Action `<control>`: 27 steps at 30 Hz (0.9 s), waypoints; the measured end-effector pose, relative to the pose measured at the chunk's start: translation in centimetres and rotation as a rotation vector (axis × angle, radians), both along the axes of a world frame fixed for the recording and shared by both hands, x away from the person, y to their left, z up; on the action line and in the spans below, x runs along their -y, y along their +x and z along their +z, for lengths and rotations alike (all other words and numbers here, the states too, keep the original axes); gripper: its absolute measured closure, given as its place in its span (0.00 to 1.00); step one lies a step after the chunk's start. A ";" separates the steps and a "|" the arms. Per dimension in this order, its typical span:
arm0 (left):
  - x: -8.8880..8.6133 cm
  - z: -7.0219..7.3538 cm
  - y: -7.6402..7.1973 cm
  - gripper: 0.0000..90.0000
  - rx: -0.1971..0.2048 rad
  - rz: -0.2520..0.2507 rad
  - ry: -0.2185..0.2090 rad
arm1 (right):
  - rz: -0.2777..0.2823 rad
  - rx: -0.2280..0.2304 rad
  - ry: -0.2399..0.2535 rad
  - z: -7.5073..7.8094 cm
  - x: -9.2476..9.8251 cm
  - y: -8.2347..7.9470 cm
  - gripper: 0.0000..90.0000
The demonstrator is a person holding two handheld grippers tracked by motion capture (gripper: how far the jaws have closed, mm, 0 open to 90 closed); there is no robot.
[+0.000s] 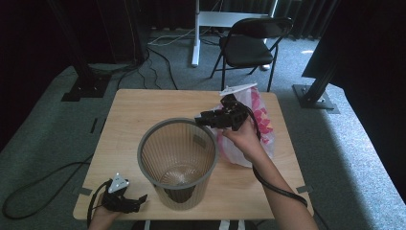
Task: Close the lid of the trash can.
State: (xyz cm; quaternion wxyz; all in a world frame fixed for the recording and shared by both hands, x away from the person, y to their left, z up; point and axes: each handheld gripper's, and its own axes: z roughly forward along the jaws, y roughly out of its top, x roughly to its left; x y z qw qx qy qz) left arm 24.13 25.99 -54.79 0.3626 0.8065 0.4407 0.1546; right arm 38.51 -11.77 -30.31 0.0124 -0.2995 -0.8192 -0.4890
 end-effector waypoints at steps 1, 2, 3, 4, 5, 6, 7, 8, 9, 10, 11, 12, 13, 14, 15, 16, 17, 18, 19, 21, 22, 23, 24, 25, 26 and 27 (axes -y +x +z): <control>0.0 0.0 0.0 0.00 0.000 0.000 0.000 | -0.005 0.005 -0.011 0.0 -0.1 -0.1 0.54; 0.0 0.0 0.0 0.00 0.001 0.000 0.001 | -0.014 0.012 -0.018 0.0 -0.1 -0.1 0.50; 0.0 0.0 0.0 0.00 0.001 0.000 0.001 | -0.023 0.020 -0.027 -0.1 -0.2 -0.2 0.44; 0.0 0.0 0.0 0.00 0.001 -0.001 0.001 | -0.029 0.024 -0.038 -0.1 -0.3 -0.3 0.39; 0.0 0.0 0.0 0.00 0.002 -0.001 0.001 | -0.034 0.029 -0.050 -0.1 -0.4 -0.4 0.33; 0.0 0.0 0.0 0.00 0.002 -0.001 0.001 | -0.042 0.033 -0.060 -0.1 -0.5 -0.5 0.27; 0.1 0.0 0.0 0.00 0.003 -0.002 0.003 | -0.046 0.038 -0.067 -0.2 -0.6 -0.6 0.22; 0.1 0.0 0.0 0.00 0.003 -0.002 0.003 | -0.029 0.044 -0.068 -0.2 -0.6 -0.7 0.15; 0.1 0.0 0.0 0.00 0.003 -0.003 0.004 | -0.023 0.044 -0.061 -0.2 -0.6 -0.9 0.16; 0.1 0.0 -0.1 0.00 0.003 -0.003 0.004 | -0.030 0.050 -0.063 -0.2 -0.6 -1.0 0.15; 0.1 0.0 -0.1 0.00 0.003 -0.003 0.004 | -0.026 0.059 -0.073 -0.2 -0.6 -1.0 0.15; 0.1 0.0 -0.1 0.00 0.003 -0.003 0.004 | -0.019 0.064 -0.071 -0.3 -0.5 -1.1 0.14; 0.1 0.0 -0.1 0.00 0.004 -0.003 0.005 | -0.019 0.061 -0.064 -0.3 -0.4 -1.1 0.14; 0.1 0.0 -0.1 0.00 0.004 -0.003 0.005 | -0.021 0.058 -0.060 -0.4 -0.4 -1.1 0.15; 0.1 0.0 -0.1 0.00 0.004 -0.003 0.004 | -0.023 0.057 -0.059 -0.4 -0.3 -1.2 0.15; 0.1 0.0 -0.1 0.00 0.005 -0.003 0.004 | -0.029 0.062 -0.057 -0.5 -0.2 -1.3 0.15; 0.1 -0.1 -0.1 0.00 0.006 -0.003 0.004 | -0.035 0.059 -0.053 -0.5 0.0 -1.3 0.15; 0.1 -0.1 -0.1 0.00 0.007 -0.003 0.004 | -0.037 0.061 -0.049 -0.5 0.2 -1.4 0.15; 0.1 -0.1 -0.1 0.00 0.008 -0.002 0.005 | -0.043 0.060 -0.045 -0.5 0.4 -1.4 0.15; 0.1 -0.1 -0.1 0.00 0.009 -0.002 0.006 | -0.049 0.064 -0.025 -0.5 0.8 -1.5 0.15; 0.1 -0.1 -0.1 0.00 0.008 -0.002 0.005 | -0.055 0.065 -0.019 -0.5 1.0 -1.5 0.15; 0.1 -0.1 -0.1 0.00 0.008 -0.002 0.005 | -0.055 0.071 -0.017 -0.5 1.2 -1.6 0.15; 0.1 -0.1 -0.1 0.00 0.008 -0.003 0.006 | -0.057 0.076 -0.011 -0.5 1.4 -1.7 0.15; 0.1 -0.1 -0.1 0.00 0.008 -0.003 0.006 | -0.065 0.082 -0.010 -0.5 1.6 -1.8 0.15; 0.1 -0.1 -0.1 0.00 0.009 -0.003 0.006 | -0.072 0.088 -0.013 -0.4 1.8 -1.9 0.15; 0.1 -0.1 -0.1 0.00 0.008 -0.004 0.006 | -0.077 0.094 -0.011 -0.4 2.0 -2.0 0.15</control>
